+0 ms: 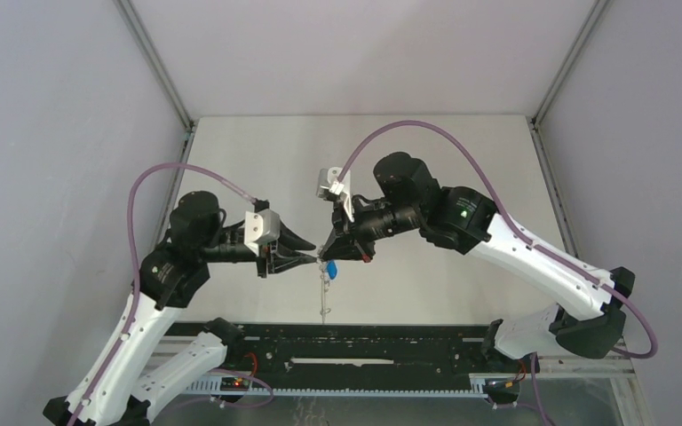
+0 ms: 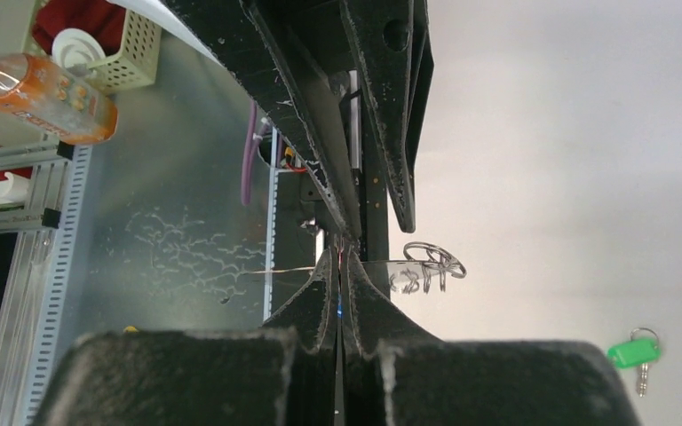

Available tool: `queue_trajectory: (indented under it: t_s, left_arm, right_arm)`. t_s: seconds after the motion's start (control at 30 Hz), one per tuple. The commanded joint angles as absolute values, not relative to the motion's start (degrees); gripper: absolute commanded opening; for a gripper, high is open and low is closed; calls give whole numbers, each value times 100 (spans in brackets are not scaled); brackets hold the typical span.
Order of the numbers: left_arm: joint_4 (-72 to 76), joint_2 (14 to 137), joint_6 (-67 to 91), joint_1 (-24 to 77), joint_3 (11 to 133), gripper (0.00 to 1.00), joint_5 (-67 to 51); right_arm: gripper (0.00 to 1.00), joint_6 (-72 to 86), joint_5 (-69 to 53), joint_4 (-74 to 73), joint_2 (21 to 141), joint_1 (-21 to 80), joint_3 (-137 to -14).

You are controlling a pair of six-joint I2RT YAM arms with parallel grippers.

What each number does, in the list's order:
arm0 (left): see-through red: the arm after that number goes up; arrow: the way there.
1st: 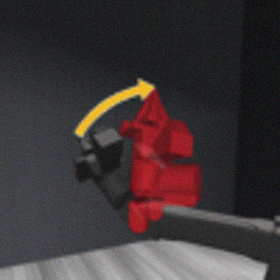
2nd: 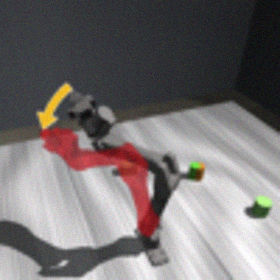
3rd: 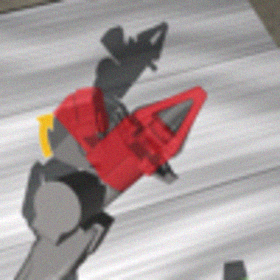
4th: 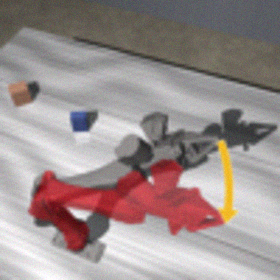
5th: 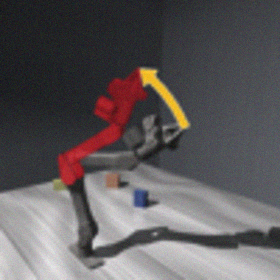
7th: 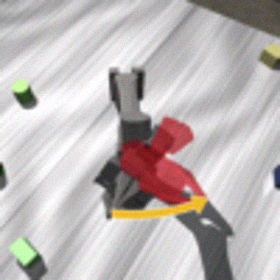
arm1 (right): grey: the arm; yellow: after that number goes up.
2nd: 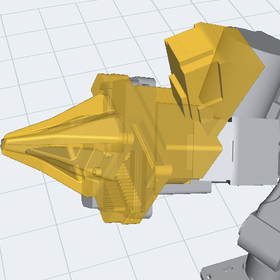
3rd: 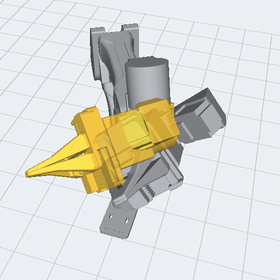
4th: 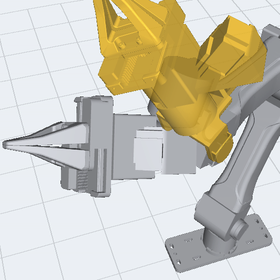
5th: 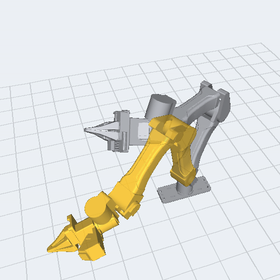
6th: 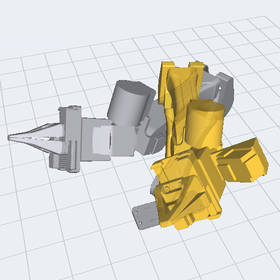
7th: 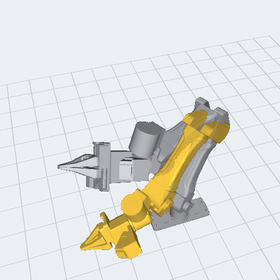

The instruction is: Put the keys on the keyring

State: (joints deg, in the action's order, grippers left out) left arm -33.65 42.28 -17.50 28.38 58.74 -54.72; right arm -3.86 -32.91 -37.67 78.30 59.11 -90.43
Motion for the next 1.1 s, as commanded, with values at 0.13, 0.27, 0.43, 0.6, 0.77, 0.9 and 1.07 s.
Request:
queue_trajectory:
  t_s: [0.13,0.27,0.43,0.6,0.77,0.9,1.07]
  left_arm:
    - [-4037,4241,-2361,2917,6218,31,-5907]
    - [-4232,4236,-2558,2935,6225,32,-5948]
    - [-4246,4245,-2632,2952,6245,35,-5910]
    - [-3961,4253,-2390,2958,6233,35,-5729]
    - [-3946,4245,-2341,2962,6223,35,-5634]
    - [-3918,4244,-2287,2966,6221,33,-5767]
    - [-3902,4270,-2233,2988,6229,26,-5857]
  right_arm:
    - [0,-740,-3038,-4205,8053,6036,-9634]
    - [0,-789,-3039,-4296,8107,6060,-9743]
    - [0,-806,-3062,-4350,8171,6102,-9815]
    - [0,-830,-3096,-4370,8247,6176,-9856]
    - [0,-860,-3091,-4405,8271,6188,-9901]
    - [0,-861,-3103,-4412,8319,6196,-9951]
    - [0,-870,-3140,-4420,8420,6212,-10055]
